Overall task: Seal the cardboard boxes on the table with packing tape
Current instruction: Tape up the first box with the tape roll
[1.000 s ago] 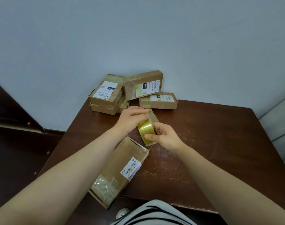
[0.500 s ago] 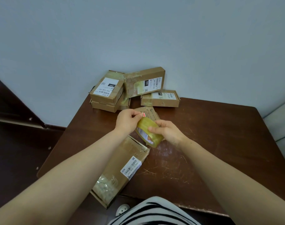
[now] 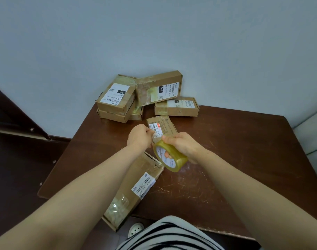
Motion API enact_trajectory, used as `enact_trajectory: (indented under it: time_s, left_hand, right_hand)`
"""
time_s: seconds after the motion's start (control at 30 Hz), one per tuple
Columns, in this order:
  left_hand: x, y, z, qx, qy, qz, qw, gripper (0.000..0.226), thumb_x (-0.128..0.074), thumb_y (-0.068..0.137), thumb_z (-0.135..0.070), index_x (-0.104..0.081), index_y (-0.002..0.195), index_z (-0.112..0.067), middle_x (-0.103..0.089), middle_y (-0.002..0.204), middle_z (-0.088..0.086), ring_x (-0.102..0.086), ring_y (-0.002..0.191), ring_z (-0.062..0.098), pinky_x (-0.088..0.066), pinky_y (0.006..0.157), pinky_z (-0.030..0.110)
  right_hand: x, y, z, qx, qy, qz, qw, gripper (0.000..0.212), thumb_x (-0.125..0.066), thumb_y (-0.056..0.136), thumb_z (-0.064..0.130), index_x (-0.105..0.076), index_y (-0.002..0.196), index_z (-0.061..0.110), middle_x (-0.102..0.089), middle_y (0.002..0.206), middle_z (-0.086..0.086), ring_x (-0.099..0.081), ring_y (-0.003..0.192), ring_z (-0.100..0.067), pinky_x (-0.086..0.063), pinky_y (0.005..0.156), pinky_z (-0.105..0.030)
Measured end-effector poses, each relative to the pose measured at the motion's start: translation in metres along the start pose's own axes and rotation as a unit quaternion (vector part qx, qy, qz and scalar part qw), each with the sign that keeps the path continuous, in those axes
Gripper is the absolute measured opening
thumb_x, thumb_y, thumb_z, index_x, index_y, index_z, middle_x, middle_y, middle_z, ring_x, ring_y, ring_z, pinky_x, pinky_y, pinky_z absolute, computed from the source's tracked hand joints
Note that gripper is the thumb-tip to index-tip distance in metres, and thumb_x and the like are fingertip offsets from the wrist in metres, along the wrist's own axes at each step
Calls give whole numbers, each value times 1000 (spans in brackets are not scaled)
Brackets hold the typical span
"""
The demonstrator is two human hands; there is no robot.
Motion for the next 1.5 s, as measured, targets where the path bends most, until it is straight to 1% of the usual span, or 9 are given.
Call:
enact_trajectory:
  time_s: [0.13,0.3,0.5,0.63,0.73,0.83,0.97,1.1,1.5]
  left_hand:
    - [-1,6,2,30,-135,78,987,23,-48,99,-16,-64,105,0,-69,95,14,-67,75,22,-56,64,29]
    - [-2,4,13,121,-314,205,919,18,-57,94,-10,-60,109,-1,-67,87,14,-67,68,17,-55,56,23]
    - [-3,3,28,125,-405,163,891,31,-69,77,12,-60,103,-2,-69,82,15,-71,63,16,-54,53,19]
    - [-4,9,38,166,-406,110,892,49,-73,71,14,-58,112,-8,-70,78,18,-70,56,20,-52,47,18]
    - [4,21,51,197,-398,57,894,44,-72,72,15,-58,109,-5,-68,85,20,-70,55,21,-54,47,19]
    - [12,33,64,207,-370,42,905,41,-73,73,13,-56,106,-3,-68,87,22,-71,61,23,-56,49,21]
    - [3,40,75,209,-325,43,921,36,-72,74,13,-56,99,-5,-66,91,21,-70,65,25,-58,53,23]
    - [-11,43,90,215,-303,43,927,33,-73,74,11,-53,90,-9,-63,85,15,-68,57,21,-59,56,25]
    - [-20,58,108,165,-241,41,955,38,-77,73,5,-56,102,-6,-67,86,16,-70,64,22,-60,67,31]
  right_hand:
    - [9,-1,-9,-13,20,-4,1000,23,-62,91,35,-66,82,15,-69,59,3,-67,53,-8,-49,48,-18]
    - [7,-1,-17,-17,35,37,999,26,-63,91,34,-67,84,9,-70,63,-6,-67,55,-13,-51,50,-20]
    - [0,-3,-22,-40,35,93,994,11,-63,91,27,-67,93,17,-71,67,5,-63,48,-3,-44,38,-14]
    - [0,1,-23,-27,6,65,997,14,-56,96,27,-63,91,16,-68,59,10,-61,45,0,-42,38,-12]
    - [8,7,-24,-22,-126,11,992,33,-55,95,41,-65,82,12,-69,68,1,-65,59,-12,-52,54,-22]
    - [15,10,-34,-54,-153,-19,987,43,-60,88,50,-66,76,9,-66,64,1,-62,53,-9,-48,50,-17]
    - [8,15,-41,-54,-262,-15,963,44,-58,88,48,-66,79,6,-71,75,-9,-67,71,-24,-56,71,-35]
    - [5,23,-41,-91,-386,-23,918,41,-50,91,51,-58,66,19,-59,45,8,-58,47,-3,-40,50,-24]
    - [-16,43,-31,-137,-438,0,888,38,-43,92,46,-62,77,17,-67,52,7,-63,43,-6,-55,72,-27]
Point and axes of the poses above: each hand's wrist, its own y-axis towards the middle knuckle, its own x-axis out of the back of the hand, z = x × y, the point moved 5 cm from there along y, towards the middle knuckle
